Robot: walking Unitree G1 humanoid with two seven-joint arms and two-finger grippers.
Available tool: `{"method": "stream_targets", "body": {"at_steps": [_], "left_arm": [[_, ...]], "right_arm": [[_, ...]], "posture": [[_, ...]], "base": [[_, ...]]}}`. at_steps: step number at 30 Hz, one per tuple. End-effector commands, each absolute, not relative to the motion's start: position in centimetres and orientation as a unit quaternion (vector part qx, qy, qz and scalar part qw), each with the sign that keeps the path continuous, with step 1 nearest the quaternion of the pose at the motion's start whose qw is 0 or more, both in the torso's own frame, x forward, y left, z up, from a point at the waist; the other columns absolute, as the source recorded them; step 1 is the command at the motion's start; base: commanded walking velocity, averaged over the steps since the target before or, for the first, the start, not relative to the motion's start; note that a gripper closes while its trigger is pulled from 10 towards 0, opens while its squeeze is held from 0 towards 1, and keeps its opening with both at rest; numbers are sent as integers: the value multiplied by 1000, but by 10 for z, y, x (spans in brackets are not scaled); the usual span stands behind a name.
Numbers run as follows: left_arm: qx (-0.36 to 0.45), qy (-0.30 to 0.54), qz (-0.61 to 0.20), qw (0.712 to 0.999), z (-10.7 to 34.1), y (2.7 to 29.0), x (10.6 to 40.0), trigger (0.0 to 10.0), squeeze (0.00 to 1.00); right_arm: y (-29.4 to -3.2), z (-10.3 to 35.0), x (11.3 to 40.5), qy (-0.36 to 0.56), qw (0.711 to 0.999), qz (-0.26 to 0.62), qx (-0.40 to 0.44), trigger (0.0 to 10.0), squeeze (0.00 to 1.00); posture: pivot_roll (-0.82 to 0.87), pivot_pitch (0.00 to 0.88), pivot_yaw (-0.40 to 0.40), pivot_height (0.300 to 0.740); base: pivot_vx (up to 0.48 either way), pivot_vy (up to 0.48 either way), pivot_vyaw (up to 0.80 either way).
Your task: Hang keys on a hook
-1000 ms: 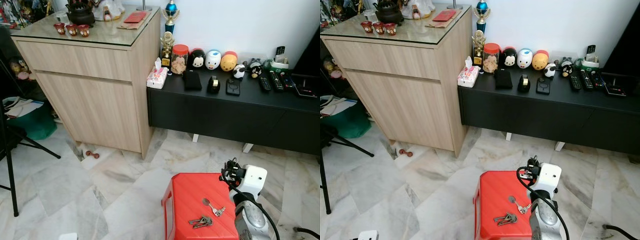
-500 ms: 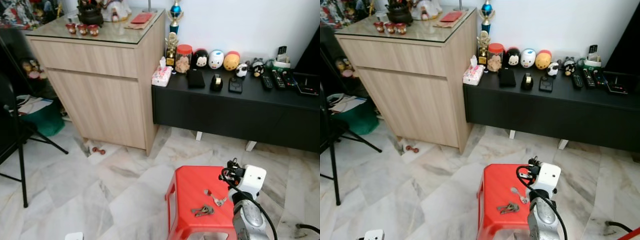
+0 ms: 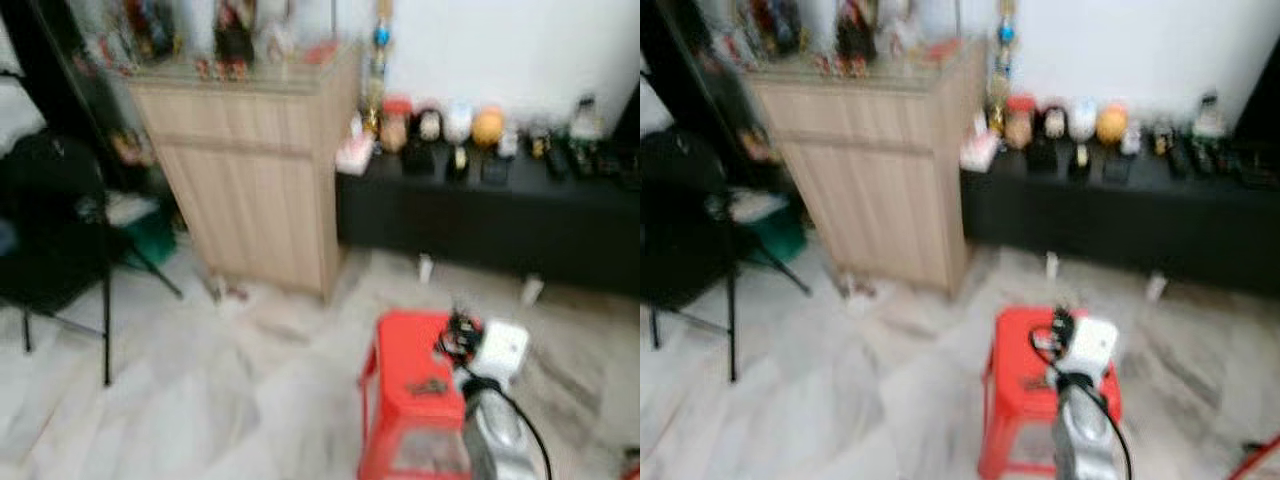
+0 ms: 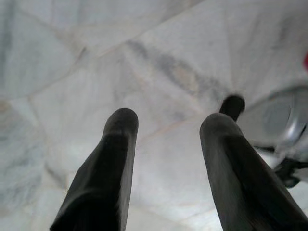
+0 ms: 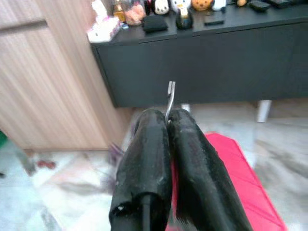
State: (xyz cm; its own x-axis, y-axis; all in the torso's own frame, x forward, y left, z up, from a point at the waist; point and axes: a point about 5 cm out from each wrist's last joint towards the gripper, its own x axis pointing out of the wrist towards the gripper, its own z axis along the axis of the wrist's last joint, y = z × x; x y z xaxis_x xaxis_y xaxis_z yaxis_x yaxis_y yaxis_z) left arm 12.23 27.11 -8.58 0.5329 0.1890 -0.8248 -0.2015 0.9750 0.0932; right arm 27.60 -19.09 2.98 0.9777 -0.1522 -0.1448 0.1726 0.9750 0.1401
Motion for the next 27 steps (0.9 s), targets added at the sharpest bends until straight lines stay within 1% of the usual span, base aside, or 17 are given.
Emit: {"method": "stream_targets", "body": {"at_steps": [1,5,7,16,20,27], "left_arm": [[-2,464,110,879,-84,273,126,10000,0],[-7,462,106,880,-84,270,128,10000,0],[-9,464,100,880,-86,263,129,10000,0],[-8,475,83,876,-93,241,130,10000,0],[-4,478,79,875,-95,236,129,10000,0],[2,479,82,874,-95,240,125,10000,0]], "right_arm": [[-190,27,276,72,990,-89,81,10000,0],[-193,27,278,75,989,-95,81,10000,0],[-193,28,281,75,990,-92,78,10000,0],[-197,29,285,81,991,-81,63,10000,0],[-198,28,284,82,991,-82,60,10000,0],[-194,26,283,84,991,-79,62,10000,0]], "posture": [[128,0,13,740],[138,0,-2,740],[145,0,-22,740],[149,0,-50,740],[146,0,-48,740],[142,0,-43,740]], "base": [[-337,0,0],[-333,0,0],[0,0,0],[0,0,0],[0,-284,0],[0,-314,0]]}}
